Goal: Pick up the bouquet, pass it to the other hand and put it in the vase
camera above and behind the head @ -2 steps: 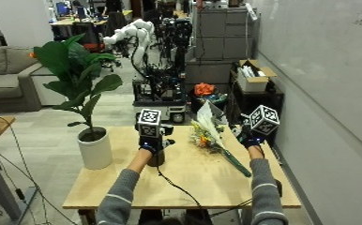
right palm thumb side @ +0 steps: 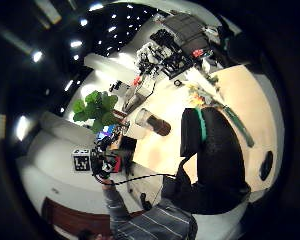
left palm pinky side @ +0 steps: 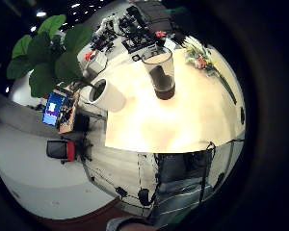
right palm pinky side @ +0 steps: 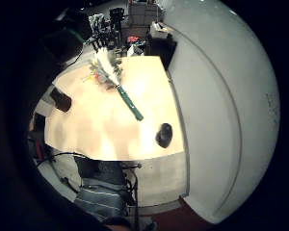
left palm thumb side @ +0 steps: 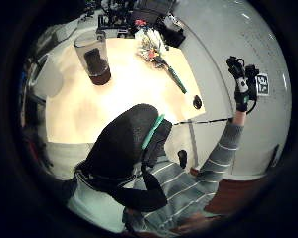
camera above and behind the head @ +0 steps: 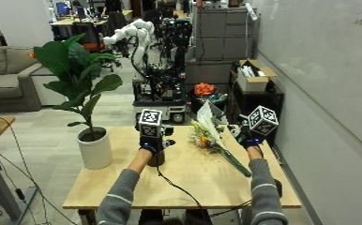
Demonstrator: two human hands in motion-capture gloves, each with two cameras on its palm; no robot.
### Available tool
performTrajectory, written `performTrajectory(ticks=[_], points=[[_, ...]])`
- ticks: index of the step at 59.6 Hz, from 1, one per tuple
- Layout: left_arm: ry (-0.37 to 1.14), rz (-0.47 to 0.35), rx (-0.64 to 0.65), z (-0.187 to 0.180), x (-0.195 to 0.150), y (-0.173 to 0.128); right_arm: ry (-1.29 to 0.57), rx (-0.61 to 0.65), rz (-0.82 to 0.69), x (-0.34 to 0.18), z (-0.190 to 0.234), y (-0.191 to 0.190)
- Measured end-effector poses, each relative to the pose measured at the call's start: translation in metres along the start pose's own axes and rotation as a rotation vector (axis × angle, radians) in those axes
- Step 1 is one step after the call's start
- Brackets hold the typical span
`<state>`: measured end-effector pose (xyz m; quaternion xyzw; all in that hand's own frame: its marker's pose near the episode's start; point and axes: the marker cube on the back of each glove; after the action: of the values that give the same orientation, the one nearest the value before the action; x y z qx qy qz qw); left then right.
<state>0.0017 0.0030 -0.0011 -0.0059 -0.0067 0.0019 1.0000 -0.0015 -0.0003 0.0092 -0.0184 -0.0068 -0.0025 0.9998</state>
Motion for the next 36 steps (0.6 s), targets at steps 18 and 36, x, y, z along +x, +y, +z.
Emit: performTrajectory(ticks=[18, 36], points=[[0.077, -0.031, -0.048, 0.009, -0.003, -0.01, 0.192, -0.085, -0.049, -0.012, 0.021, -0.005], [0.318, -0.079, -0.243, 0.041, -0.019, -0.004, 0.24, -0.211, -0.018, -0.003, 0.03, -0.013]])
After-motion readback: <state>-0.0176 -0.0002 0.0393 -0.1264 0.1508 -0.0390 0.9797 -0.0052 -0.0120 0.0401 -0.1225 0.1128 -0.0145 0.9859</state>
